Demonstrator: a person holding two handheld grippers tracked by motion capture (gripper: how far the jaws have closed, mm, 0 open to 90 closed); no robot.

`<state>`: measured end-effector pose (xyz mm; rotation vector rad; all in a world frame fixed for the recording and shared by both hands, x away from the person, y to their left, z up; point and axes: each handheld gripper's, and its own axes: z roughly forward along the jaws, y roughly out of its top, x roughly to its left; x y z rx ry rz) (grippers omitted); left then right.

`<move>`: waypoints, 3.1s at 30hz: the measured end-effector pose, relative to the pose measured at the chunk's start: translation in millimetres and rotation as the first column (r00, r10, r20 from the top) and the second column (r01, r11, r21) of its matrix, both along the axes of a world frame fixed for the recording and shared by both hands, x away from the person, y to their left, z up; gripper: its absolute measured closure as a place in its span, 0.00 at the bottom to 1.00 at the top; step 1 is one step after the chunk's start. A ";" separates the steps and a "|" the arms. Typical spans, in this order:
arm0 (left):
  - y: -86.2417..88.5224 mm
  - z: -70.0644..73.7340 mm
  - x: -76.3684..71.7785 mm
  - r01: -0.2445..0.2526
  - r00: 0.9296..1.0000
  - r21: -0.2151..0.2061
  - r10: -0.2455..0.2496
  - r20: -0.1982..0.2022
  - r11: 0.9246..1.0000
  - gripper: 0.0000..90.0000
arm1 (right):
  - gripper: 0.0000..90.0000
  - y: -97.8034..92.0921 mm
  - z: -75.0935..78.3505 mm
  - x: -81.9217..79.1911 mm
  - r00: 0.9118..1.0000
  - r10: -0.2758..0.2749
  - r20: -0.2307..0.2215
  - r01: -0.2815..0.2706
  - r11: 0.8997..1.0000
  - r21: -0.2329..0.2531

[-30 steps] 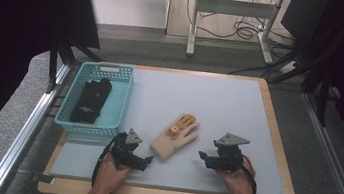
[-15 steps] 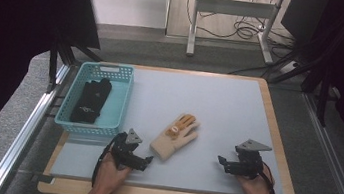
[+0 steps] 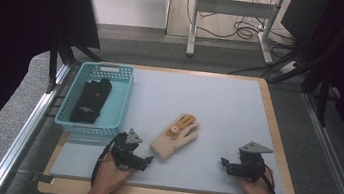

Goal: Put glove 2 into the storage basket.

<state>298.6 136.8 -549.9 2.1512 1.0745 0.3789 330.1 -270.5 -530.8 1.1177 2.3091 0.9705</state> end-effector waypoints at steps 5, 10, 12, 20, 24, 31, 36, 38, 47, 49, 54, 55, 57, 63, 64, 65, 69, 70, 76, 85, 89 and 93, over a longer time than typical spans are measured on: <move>-0.1 0.3 -0.1 -0.001 1.000 -0.001 0.001 0.001 1.000 0.03 | 0.19 0.0 -0.2 -0.2 1.000 0.000 0.003 0.000 1.000 0.001; -0.3 3.1 -0.8 0.002 1.000 0.005 -0.002 -0.006 1.000 0.05 | 0.19 -0.1 -0.2 -0.3 1.000 0.000 0.004 0.000 1.000 0.001; -0.2 6.8 -1.6 0.014 1.000 -0.007 -0.014 -0.017 1.000 0.06 | 0.19 0.0 -0.3 -0.3 1.000 0.000 0.004 0.000 1.000 0.001; -6.2 34.4 -0.8 0.079 0.996 -0.040 -0.080 -0.037 0.996 0.06 | 0.19 -0.1 -0.3 -0.4 1.000 0.000 0.004 0.000 1.000 0.001; -16.6 50.0 5.4 0.100 0.995 -0.020 -0.100 -0.028 0.995 0.06 | 0.19 -0.1 -0.3 -0.4 1.000 0.000 0.004 0.000 1.000 0.001; -39.9 63.0 29.7 0.122 0.991 -0.029 -0.124 -0.055 0.992 0.06 | 0.19 -0.2 -0.3 -0.4 1.000 0.000 0.004 0.000 1.000 0.001; -63.9 61.9 51.1 0.119 0.990 0.001 -0.118 -0.077 0.993 0.06 | 0.19 -0.2 -0.3 -0.4 1.000 0.000 0.004 0.000 1.000 0.001; -71.3 60.5 57.0 0.124 0.989 0.017 -0.122 -0.084 0.992 0.06 | 0.19 -0.2 -0.3 -0.4 1.000 0.000 0.004 0.000 1.000 0.002; -99.0 45.1 80.6 0.123 0.983 0.069 -0.112 -0.142 0.990 0.04 | 0.19 -0.2 -0.3 -0.4 1.000 0.000 0.004 0.000 1.000 0.002; -103.7 41.9 84.8 0.126 0.981 0.087 -0.111 -0.156 0.988 0.04 | 0.19 -0.2 -0.3 -0.4 1.000 0.000 0.004 0.000 1.000 0.002; -114.0 32.9 87.7 0.136 0.979 0.130 -0.113 -0.172 0.982 0.04 | 0.19 -0.2 -0.3 -0.4 1.000 0.000 0.004 0.000 1.000 0.002; -114.9 31.0 87.6 0.138 0.978 0.141 -0.113 -0.173 0.980 0.04 | 0.19 -0.2 -0.3 -0.4 1.000 0.000 0.003 0.000 1.000 0.002; -114.4 27.2 89.1 0.134 0.978 0.166 -0.104 -0.178 0.977 0.05 | 0.19 -0.2 -0.3 -0.4 1.000 0.000 0.004 0.000 1.000 0.002; -110.2 28.2 91.4 0.137 0.977 0.148 -0.109 -0.185 0.979 0.12 | 0.19 -0.2 -0.3 -0.4 1.000 0.000 0.004 0.000 1.000 0.001; -110.0 29.4 90.4 0.136 0.977 0.142 -0.109 -0.181 0.980 0.16 | 0.19 -0.2 -0.3 -0.4 1.000 0.000 0.004 0.000 1.000 0.001; -109.2 30.3 89.8 0.132 0.978 0.140 -0.107 -0.178 0.981 0.22 | 0.19 -0.2 -0.3 -0.4 1.000 0.000 0.004 0.000 1.000 0.001; -103.7 32.2 89.2 0.092 0.984 0.128 -0.070 -0.166 0.987 0.42 | 0.19 -0.2 -0.4 -0.4 1.000 0.001 0.004 -0.001 1.000 0.001; -101.6 32.4 90.0 0.080 0.985 0.122 -0.060 -0.165 0.989 0.47 | 0.19 -0.2 -0.4 -0.4 1.000 0.000 0.004 0.000 1.000 0.001; -95.9 33.5 93.1 0.070 0.984 0.104 -0.051 -0.171 0.992 0.63 | 0.19 -0.2 -0.4 -0.4 1.000 0.000 0.004 0.000 1.000 0.001; -88.1 45.8 89.4 0.084 0.986 0.033 -0.078 -0.150 0.996 0.65 | 0.19 -0.2 -0.3 -0.4 1.000 0.000 0.004 0.000 1.000 0.001; -82.3 54.9 90.6 0.071 0.988 0.017 -0.068 -0.136 0.997 0.65 | 0.19 -0.2 -0.3 -0.5 1.000 0.000 0.004 0.000 1.000 0.002; -73.5 63.5 93.4 0.056 0.990 0.010 -0.054 -0.128 0.998 0.65 | 0.19 -0.2 -0.3 -0.5 1.000 0.000 0.004 0.000 1.000 0.002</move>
